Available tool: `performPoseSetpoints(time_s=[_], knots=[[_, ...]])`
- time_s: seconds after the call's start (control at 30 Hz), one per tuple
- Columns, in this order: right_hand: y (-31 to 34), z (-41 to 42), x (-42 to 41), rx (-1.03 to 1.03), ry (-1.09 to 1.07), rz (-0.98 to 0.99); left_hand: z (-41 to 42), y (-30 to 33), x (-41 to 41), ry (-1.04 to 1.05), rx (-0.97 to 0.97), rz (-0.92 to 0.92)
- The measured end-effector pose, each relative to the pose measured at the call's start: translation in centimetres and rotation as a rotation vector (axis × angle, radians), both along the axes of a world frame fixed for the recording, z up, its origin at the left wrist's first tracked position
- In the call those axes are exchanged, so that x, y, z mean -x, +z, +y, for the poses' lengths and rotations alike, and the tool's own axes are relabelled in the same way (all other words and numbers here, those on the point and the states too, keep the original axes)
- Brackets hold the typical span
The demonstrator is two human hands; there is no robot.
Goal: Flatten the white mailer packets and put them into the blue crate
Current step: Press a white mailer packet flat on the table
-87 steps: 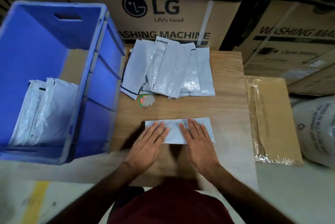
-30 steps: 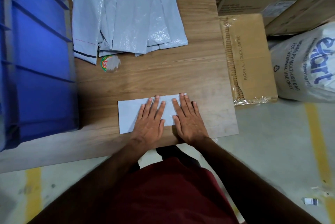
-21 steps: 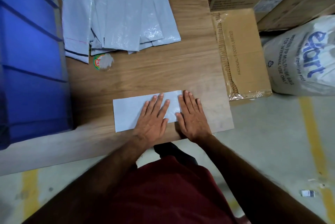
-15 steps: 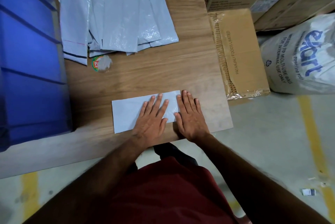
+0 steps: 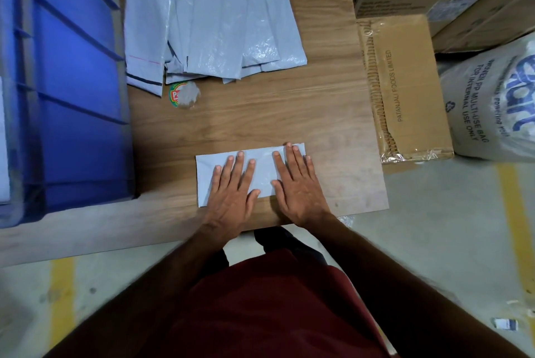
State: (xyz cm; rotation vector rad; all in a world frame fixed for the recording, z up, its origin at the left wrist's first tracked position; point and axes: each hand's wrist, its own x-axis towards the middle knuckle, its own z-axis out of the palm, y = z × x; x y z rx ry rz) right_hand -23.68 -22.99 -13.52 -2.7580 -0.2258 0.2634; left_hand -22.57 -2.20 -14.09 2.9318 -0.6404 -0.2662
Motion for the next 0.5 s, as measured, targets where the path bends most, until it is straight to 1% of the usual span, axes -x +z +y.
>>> performPoseSetpoints(time_s=[0.13,0.27,0.37,0.43,0.5], knots=[[0.2,1.8,0.1,-0.022,0.085,-0.037,0.8,0.0,0.1,0.057,0.009,0.0],[-0.1,2.4,0.3,-0.014,0.06,-0.007,1.3,-0.1,-0.1,0.029,0.019,0.036],[0.7,3.0,-0.1,-0.008,0.056,-0.024,2.4,0.5,-0.4,0.029,0.03,-0.008],[0.9,4.0,-0.6,-0.009,0.08,-0.048,3.7,0.3,-0.3,0.072,-0.001,-0.032],[0.6,5.1,-0.8,0.009,0.1,-0.041,5.0,-0.1,-0.1,0.123,-0.017,-0.011]])
